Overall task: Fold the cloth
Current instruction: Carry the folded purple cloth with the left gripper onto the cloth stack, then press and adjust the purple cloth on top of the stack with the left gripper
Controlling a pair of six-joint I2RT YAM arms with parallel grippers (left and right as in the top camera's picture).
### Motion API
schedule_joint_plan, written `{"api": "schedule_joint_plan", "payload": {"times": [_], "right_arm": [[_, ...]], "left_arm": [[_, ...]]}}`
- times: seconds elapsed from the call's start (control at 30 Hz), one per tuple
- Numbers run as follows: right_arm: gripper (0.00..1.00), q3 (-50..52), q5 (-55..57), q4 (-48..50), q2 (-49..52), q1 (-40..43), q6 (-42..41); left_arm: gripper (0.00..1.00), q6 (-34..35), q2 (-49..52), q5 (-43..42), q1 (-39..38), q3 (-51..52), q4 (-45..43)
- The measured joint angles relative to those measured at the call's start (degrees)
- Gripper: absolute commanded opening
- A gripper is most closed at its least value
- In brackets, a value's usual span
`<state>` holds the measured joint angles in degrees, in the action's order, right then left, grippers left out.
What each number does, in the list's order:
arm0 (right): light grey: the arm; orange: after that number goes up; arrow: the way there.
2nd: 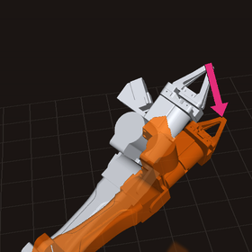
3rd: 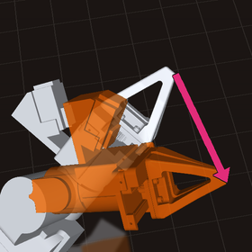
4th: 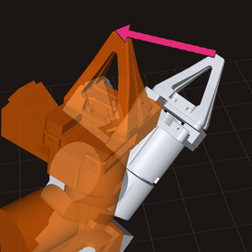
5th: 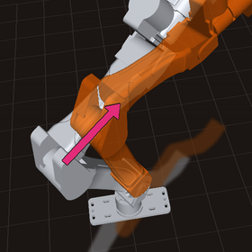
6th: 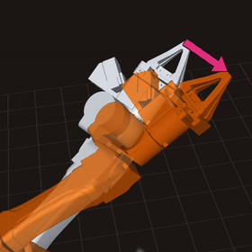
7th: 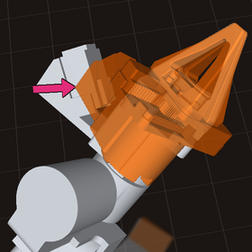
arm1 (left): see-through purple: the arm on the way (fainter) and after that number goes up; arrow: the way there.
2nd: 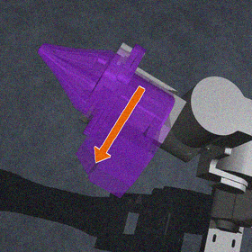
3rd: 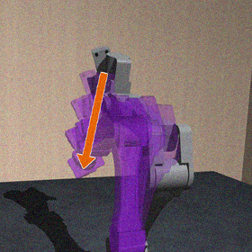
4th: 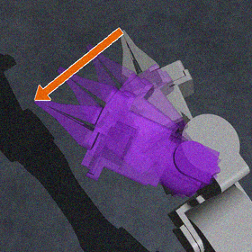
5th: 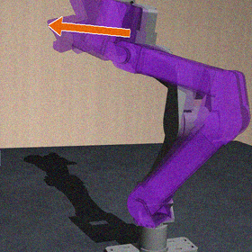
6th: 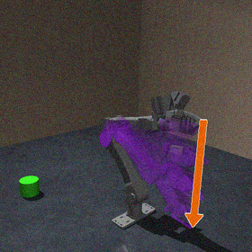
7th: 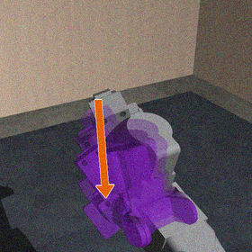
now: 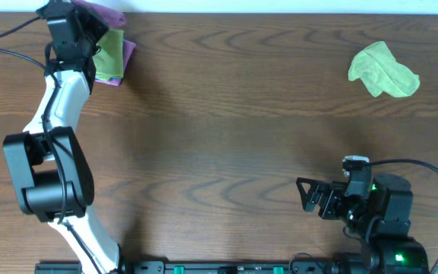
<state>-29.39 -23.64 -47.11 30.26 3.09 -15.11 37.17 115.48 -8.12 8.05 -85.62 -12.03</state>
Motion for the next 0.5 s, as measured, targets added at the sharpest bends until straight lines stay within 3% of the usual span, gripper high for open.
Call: {"api": "schedule_joint_plan", "payload": {"times": [0.3, 0.5], "right_arm": [[0.99, 0.0, 0.0, 0.0, 0.0, 0.0, 0.0], [0.99, 0.0, 0.0, 0.0, 0.0, 0.0, 0.0]], "left_arm": [[0.06, -1.7, 0.4, 0.3, 0.0, 0.0, 4.0], [0.06, -3.5, 0.4, 1.0, 0.0, -0.2, 12.7]]}}
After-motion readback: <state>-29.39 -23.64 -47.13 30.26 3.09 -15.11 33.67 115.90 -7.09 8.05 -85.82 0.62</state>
